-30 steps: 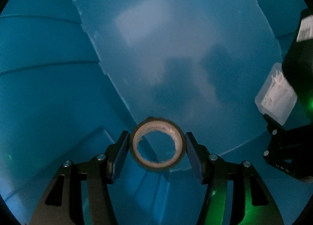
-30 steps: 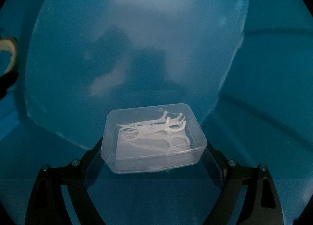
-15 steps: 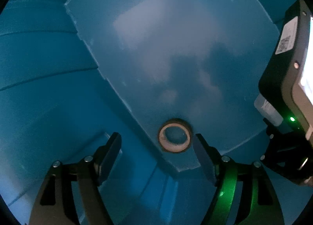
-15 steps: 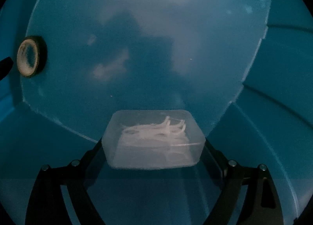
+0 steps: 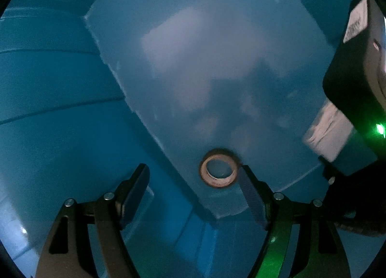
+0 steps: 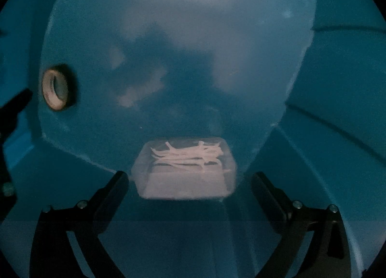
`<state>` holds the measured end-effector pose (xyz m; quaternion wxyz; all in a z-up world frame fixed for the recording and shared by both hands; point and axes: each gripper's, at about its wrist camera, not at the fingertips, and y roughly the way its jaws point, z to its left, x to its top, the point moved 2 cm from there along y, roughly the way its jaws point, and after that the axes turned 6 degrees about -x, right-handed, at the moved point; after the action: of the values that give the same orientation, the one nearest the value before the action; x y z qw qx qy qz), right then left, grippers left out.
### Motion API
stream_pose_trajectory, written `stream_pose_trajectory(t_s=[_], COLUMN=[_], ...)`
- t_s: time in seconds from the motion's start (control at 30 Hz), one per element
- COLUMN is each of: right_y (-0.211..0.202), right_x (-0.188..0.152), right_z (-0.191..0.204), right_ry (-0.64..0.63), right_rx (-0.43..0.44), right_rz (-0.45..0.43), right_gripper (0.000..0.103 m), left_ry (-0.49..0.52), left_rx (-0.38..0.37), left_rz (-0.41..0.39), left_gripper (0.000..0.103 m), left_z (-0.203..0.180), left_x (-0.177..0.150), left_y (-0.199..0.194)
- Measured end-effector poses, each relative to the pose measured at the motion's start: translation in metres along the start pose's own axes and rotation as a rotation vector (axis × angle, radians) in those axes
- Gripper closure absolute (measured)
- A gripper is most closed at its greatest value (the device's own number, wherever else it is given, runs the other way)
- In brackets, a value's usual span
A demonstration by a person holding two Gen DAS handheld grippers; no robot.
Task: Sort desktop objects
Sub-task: 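Lift both tools out of the crate and return to the pile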
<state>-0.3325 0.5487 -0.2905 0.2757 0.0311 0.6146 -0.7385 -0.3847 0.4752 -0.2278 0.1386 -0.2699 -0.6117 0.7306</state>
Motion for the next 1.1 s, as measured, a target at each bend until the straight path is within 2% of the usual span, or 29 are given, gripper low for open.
stream_pose_trajectory(t_s=[0.2, 0.37, 0.43, 0.5, 0.6, 0.63, 0.7, 0.83, 0.97, 1.1], right_y=[-0.046, -0.110, -0.126, -0.162, -0.202, -0.215, -0.237, -0.269, -0.285, -0.283], right_x=[-0.017, -0.049, -0.062, -0.078, -0.099, -0.106, -0.117, -0.136, -0.144, -0.146], right_z=[-0.017, -0.028, -0.019, -0.016, 0.007, 0.014, 0.033, 0.088, 0.144, 0.203], right_ry=[0.035, 0.093, 0.135, 0.165, 0.199, 0.205, 0.209, 0.163, 0.120, 0.096], right_rx=[-0.013, -0.002, 0.012, 0.024, 0.017, 0.012, 0.013, 0.084, 0.115, 0.099], right_rz=[-0.067, -0.220, -0.288, -0.362, -0.516, -0.562, -0.653, -0.808, -0.904, -0.997], right_gripper=[0.000, 0.000, 0.000, 0.000, 0.000, 0.000, 0.000, 0.000, 0.000, 0.000], left_ry=[-0.072, -0.061, -0.063, -0.057, -0.049, -0.050, -0.074, -0.162, -0.270, -0.401], left_rx=[-0.096, -0.119, -0.137, -0.143, -0.122, -0.111, -0.066, 0.050, 0.061, 0.078], left_rz=[-0.125, -0.311, -0.389, -0.480, -0.627, -0.676, -0.788, -0.962, -1.010, -1.023], left_gripper=[0.028, 0.028, 0.028, 0.028, 0.027, 0.026, 0.016, 0.015, 0.015, 0.015], left_z=[0.014, 0.025, 0.035, 0.042, 0.060, 0.065, 0.082, 0.123, 0.172, 0.228], left_x=[-0.014, -0.048, -0.068, -0.092, -0.139, -0.156, -0.193, -0.264, -0.321, -0.376], left_y=[-0.056, -0.132, -0.160, -0.188, -0.227, -0.237, -0.253, -0.257, -0.234, -0.186])
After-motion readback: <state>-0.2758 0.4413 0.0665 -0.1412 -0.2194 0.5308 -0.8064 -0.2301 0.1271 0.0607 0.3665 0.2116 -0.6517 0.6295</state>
